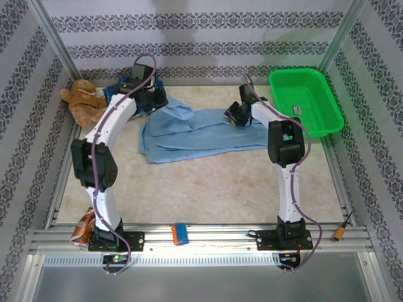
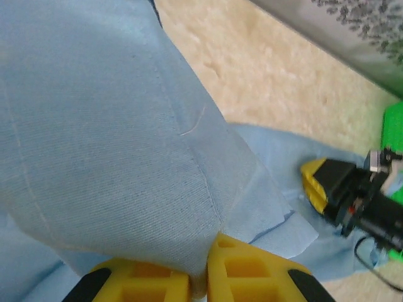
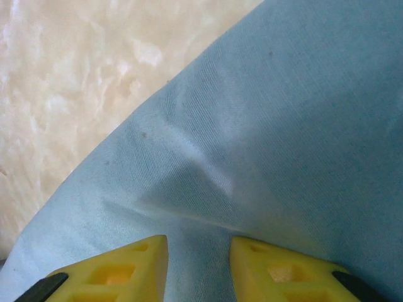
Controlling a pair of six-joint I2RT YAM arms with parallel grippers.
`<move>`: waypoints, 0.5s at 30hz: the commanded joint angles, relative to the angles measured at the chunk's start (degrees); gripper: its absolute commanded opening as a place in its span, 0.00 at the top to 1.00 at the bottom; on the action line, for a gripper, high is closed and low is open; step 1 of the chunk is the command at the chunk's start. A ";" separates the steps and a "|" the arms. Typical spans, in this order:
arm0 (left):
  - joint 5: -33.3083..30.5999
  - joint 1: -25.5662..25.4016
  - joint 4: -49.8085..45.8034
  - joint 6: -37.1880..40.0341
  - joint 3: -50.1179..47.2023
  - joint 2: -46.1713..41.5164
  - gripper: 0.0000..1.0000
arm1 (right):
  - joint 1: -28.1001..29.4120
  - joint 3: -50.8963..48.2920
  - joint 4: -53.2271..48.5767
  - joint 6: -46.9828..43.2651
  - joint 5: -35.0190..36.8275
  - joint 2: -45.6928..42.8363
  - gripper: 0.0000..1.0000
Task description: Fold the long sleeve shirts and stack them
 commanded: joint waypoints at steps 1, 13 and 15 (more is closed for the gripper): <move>-0.57 -2.18 -0.29 2.14 -9.43 -8.06 0.87 | -0.47 -2.33 -2.21 0.91 -0.11 0.82 0.64; 0.43 -12.36 14.43 -10.90 -47.50 -35.21 0.83 | -0.01 -2.90 -1.21 1.01 -1.55 0.55 0.61; 0.06 -13.62 14.35 -13.36 -51.66 -37.48 0.82 | 0.15 -2.86 -1.16 0.84 -1.97 0.64 0.60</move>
